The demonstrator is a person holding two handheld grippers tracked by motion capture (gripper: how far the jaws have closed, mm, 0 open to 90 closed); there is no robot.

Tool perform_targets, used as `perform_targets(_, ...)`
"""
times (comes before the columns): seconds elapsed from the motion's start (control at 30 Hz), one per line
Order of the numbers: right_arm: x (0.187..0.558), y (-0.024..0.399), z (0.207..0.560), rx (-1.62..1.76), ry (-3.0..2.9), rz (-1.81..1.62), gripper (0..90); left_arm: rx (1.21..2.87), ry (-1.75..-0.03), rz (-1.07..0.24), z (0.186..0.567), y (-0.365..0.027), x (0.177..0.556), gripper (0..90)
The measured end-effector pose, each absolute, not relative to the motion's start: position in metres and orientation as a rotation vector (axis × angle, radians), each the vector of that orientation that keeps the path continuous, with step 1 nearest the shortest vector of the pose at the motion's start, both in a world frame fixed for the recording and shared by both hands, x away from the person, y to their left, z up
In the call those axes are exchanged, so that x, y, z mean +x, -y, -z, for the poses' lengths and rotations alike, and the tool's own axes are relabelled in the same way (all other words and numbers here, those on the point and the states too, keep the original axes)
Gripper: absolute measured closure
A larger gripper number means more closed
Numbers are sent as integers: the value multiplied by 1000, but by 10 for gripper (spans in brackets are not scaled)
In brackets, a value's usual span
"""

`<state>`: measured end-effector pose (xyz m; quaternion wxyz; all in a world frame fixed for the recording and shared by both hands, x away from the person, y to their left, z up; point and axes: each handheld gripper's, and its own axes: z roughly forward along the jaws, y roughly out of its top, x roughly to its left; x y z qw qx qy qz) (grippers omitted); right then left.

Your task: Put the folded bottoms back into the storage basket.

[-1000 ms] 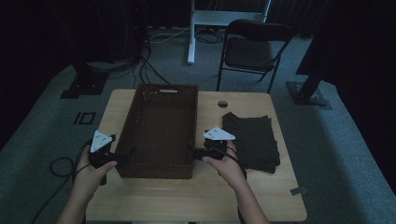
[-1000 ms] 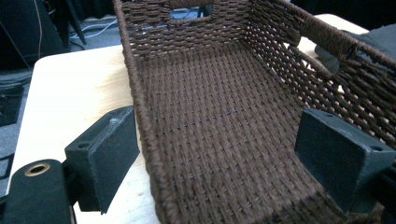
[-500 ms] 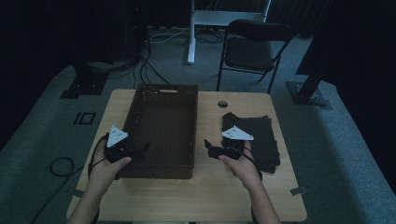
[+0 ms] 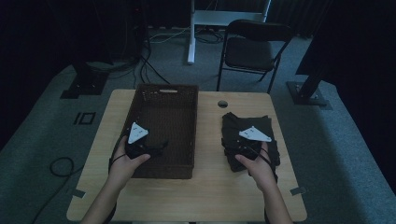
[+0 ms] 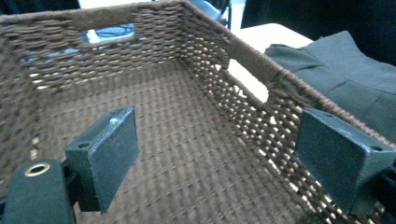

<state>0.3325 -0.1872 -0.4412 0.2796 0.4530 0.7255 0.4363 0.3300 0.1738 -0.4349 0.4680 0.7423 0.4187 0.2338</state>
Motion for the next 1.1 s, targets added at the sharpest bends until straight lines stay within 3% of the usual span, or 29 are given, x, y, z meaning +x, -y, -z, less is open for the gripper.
perform_targets(0.37, 331, 225, 449, 1282, -1900, -1129, 132, 1834, -1001, -532, 423, -142, 336, 127)
perform_targets(1.1, 327, 279, 452, 1356, -1829, -1071, 130, 1836, -843, -396, 406, -40, 350, 111)
